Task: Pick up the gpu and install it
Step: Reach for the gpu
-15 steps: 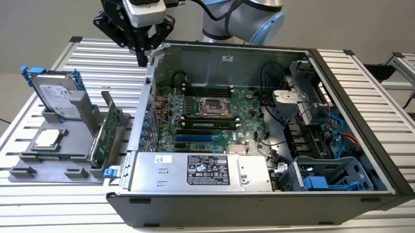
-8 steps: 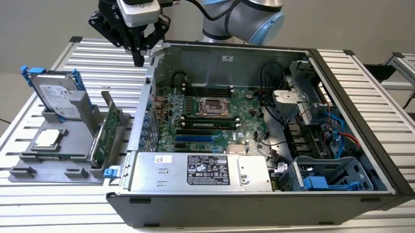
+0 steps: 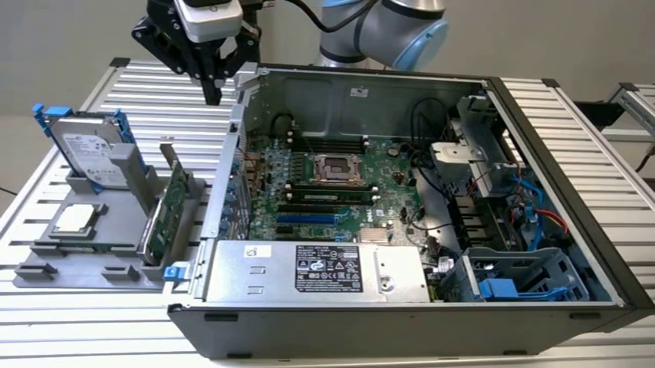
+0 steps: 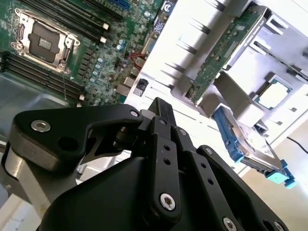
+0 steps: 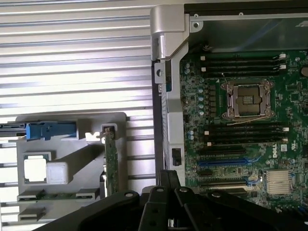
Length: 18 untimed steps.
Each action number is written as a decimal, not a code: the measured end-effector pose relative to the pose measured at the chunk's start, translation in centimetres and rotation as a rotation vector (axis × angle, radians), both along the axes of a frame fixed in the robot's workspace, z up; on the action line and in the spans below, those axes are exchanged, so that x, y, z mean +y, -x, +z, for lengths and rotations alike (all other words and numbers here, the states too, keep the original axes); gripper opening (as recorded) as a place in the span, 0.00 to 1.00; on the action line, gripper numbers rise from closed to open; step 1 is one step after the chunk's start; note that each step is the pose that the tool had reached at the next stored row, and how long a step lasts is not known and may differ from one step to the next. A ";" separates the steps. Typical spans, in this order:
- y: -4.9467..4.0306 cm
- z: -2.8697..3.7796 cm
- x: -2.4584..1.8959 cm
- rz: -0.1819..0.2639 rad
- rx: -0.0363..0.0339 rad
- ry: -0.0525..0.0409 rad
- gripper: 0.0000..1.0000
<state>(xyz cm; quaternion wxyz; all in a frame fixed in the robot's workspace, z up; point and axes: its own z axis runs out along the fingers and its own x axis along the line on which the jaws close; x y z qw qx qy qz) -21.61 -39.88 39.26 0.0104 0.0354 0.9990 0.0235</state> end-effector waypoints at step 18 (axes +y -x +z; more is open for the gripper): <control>1.63 0.00 0.00 0.000 0.0000 0.0000 0.00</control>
